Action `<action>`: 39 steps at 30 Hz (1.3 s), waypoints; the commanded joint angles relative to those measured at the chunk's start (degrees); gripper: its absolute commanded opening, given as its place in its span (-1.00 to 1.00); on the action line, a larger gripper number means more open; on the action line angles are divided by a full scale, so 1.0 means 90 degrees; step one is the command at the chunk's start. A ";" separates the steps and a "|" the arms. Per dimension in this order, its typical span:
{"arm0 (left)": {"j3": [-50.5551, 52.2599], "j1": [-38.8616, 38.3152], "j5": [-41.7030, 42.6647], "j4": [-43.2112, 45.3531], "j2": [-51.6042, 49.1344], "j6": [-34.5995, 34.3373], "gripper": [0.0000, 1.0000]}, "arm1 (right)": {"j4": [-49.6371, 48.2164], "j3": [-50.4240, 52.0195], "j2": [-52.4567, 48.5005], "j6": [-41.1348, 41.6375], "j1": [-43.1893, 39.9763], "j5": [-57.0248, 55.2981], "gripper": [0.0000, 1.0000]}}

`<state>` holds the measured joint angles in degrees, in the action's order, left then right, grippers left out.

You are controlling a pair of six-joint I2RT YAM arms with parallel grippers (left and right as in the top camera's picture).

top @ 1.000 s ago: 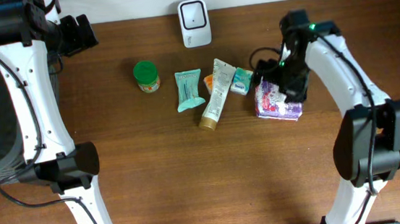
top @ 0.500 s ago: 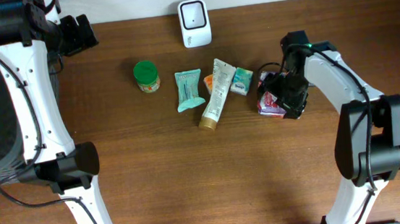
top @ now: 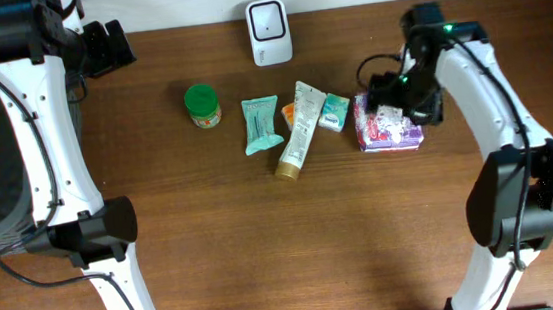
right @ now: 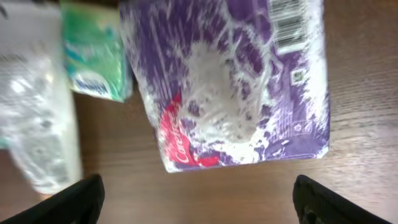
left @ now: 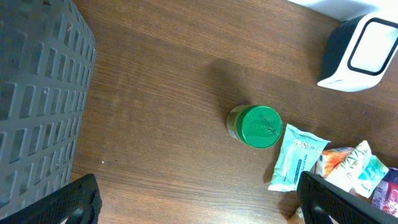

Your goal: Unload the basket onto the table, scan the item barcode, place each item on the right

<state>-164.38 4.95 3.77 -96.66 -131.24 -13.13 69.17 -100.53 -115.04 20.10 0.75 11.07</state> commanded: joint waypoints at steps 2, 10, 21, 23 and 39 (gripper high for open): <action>-0.0075 0.0024 -0.0066 -0.0005 0.0238 -0.0012 0.98 | 0.0316 0.0107 0.0015 0.1326 -0.0911 0.0476 0.85; -0.0075 0.0010 -0.0066 -0.0005 0.0238 -0.0012 0.98 | -0.1804 0.2414 0.0015 0.1321 -0.1290 0.2652 0.84; -0.0075 0.0010 -0.0066 -0.0005 0.0238 -0.0012 0.98 | -0.2715 0.2718 0.0015 0.1319 -0.1248 0.2764 -0.02; -0.0075 0.0012 -0.0066 -0.0005 0.0238 -0.0012 0.98 | -0.2645 0.2399 0.0024 0.0797 -0.1331 0.2652 -0.20; -0.0075 0.0012 -0.0066 -0.0005 0.0238 -0.0012 0.98 | 0.0957 -0.0185 0.0024 -0.5234 0.0226 0.2392 -0.92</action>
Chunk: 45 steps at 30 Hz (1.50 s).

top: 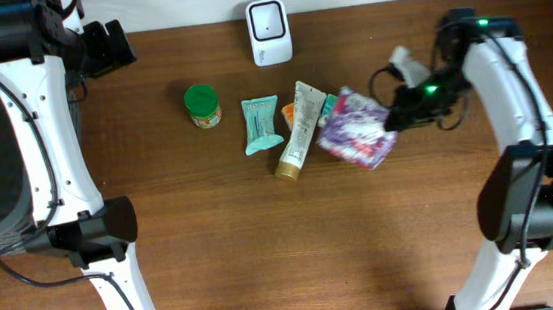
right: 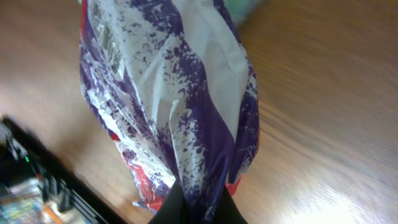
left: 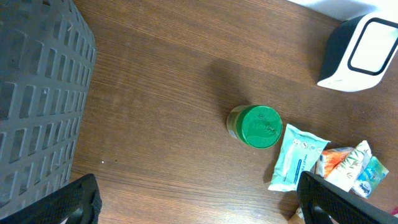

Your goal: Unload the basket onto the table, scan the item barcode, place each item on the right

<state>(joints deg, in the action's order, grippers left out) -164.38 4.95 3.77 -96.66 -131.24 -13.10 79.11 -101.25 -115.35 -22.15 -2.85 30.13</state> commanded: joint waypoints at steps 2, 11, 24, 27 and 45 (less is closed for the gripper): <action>-0.0075 0.0012 -0.0066 -0.0005 0.0238 -0.0015 0.98 | -0.0491 -0.0102 0.0058 -0.0372 0.1239 -0.0274 -0.91; -0.0075 0.0012 -0.0066 -0.0005 0.0238 -0.0015 0.98 | -0.1214 -0.0102 0.0053 0.2766 0.1637 -0.1263 0.97; -0.0075 0.0012 -0.0066 -0.0005 0.0238 -0.0015 0.98 | -0.2669 0.2562 0.0049 0.1700 0.0070 0.2030 0.65; -0.0075 0.0012 -0.0066 -0.0005 0.0238 -0.0015 0.98 | -0.3453 0.3019 0.0049 0.2004 0.0070 0.2370 0.60; -0.0075 0.0012 -0.0066 -0.0005 0.0238 -0.0015 0.98 | -0.5598 0.3745 0.0095 0.3903 0.1056 0.1751 -0.92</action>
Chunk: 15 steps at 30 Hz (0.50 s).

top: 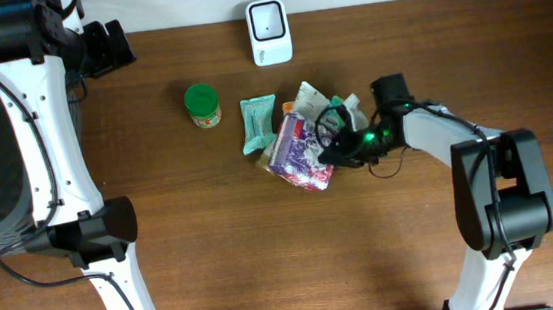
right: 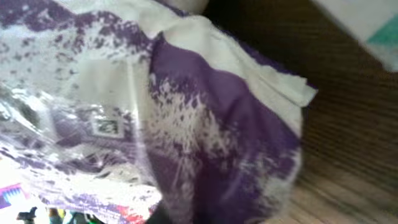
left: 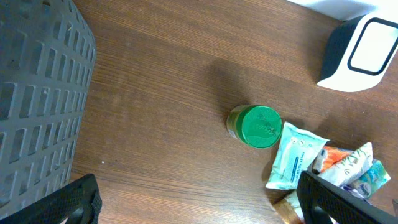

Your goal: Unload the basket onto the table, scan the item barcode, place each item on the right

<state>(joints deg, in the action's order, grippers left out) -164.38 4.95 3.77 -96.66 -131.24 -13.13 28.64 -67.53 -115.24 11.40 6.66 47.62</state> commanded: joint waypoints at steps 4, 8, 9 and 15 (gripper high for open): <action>-0.0075 0.0012 -0.0066 -0.0005 0.0238 -0.0012 0.98 | 0.0483 -0.0515 0.0724 0.0121 0.0005 -0.0216 -0.92; -0.0075 0.0012 -0.0066 -0.0005 0.0238 -0.0012 0.98 | 0.1481 -0.1282 0.1494 -0.0457 0.0187 -0.1484 -0.92; -0.0075 0.0012 -0.0066 -0.0005 0.0238 -0.0012 0.98 | 0.1644 -0.1396 0.1583 -0.0612 0.0294 -0.1766 -0.92; -0.0075 0.0012 -0.0066 -0.0005 0.0238 -0.0012 0.98 | 0.2494 -0.2436 0.1753 -0.0673 0.1183 -0.3383 -0.92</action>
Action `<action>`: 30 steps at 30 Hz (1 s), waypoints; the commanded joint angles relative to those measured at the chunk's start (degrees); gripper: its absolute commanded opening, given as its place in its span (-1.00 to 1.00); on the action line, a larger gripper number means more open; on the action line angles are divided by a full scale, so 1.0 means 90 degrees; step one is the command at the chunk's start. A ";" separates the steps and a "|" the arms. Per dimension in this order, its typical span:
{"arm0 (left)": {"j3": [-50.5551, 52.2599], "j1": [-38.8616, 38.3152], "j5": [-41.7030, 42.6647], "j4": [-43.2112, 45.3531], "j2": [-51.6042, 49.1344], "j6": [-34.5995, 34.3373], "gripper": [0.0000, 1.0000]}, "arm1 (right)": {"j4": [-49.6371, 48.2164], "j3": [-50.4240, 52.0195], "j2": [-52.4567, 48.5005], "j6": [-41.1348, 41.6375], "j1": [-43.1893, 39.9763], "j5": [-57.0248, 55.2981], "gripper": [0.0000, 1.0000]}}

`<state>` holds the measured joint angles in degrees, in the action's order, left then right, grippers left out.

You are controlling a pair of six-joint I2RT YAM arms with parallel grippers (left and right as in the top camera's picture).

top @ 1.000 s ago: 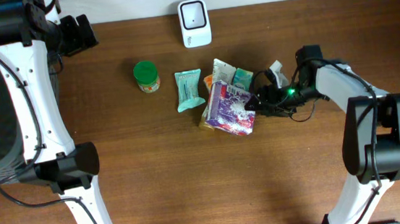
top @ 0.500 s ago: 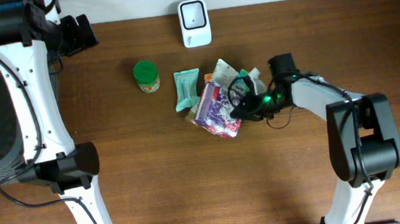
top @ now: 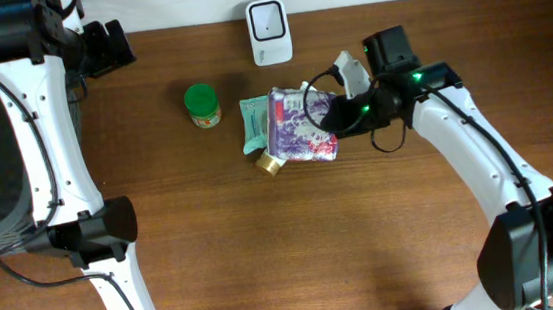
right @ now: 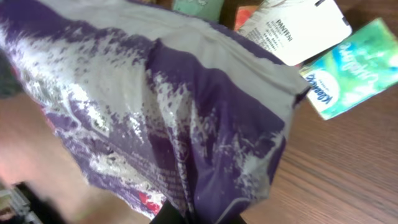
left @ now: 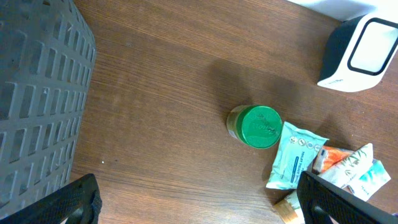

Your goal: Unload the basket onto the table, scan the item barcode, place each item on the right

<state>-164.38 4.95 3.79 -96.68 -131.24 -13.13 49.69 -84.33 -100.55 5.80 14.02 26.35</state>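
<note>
A purple and white plastic pack [top: 302, 125] hangs over the row of items, with my right gripper [top: 339, 117] shut on its right end. In the right wrist view the pack [right: 155, 112] fills the frame and the gripper [right: 196, 218] pinches its lower edge. The white scanner [top: 268, 18] stands at the back edge of the table, apart from the pack. My left gripper [top: 111, 44] is open at the far left, high above the table, and in its own view the gripper [left: 199, 208] holds nothing.
On the table lie a green-lidded jar [top: 202, 105], a teal wipes pack [top: 257, 122], a white tube [right: 298, 28] with a gold cap [top: 270, 163], and a small green tissue pack [right: 351, 68]. A dark mesh basket stands at the left edge.
My right gripper and the purple pack have moved toward the back of the table, nearer the scanner. The tube's gold cap now shows in front of the pack. The left arm is unchanged.
My right gripper was open over the purple pack lying at the right end of the row. Then it was shut on the pack, held left of that spot. Later the pack was low over the tube, and now it sits further back, below the scanner.
</note>
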 commanded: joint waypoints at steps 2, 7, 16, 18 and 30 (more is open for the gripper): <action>-0.0075 0.0012 -0.0068 -0.0002 0.0238 -0.0012 0.98 | 0.0223 -0.1001 0.0121 -0.0051 0.0733 -0.1661 -0.92; -0.0075 0.0012 -0.0068 -0.0002 0.0238 -0.0012 0.98 | 0.0182 -0.1438 0.0121 -0.0044 0.1260 -0.2166 -0.92; -0.0075 0.0012 -0.0068 -0.0002 0.0238 -0.0012 0.99 | -0.0211 -0.1491 0.0121 0.0580 0.1460 -0.2144 -0.92; -0.0075 0.0012 -0.0068 -0.0002 0.0238 -0.0012 0.98 | -0.0185 -0.1491 0.0121 0.0580 0.1460 -0.2144 -0.92; -0.0075 0.0012 -0.0068 -0.0002 0.0238 -0.0012 0.99 | 0.0182 -0.1489 0.0107 0.0583 0.1423 -0.2446 -0.92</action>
<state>-164.38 4.95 3.77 -96.66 -131.24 -13.13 50.76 -95.79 -100.55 10.57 26.63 7.18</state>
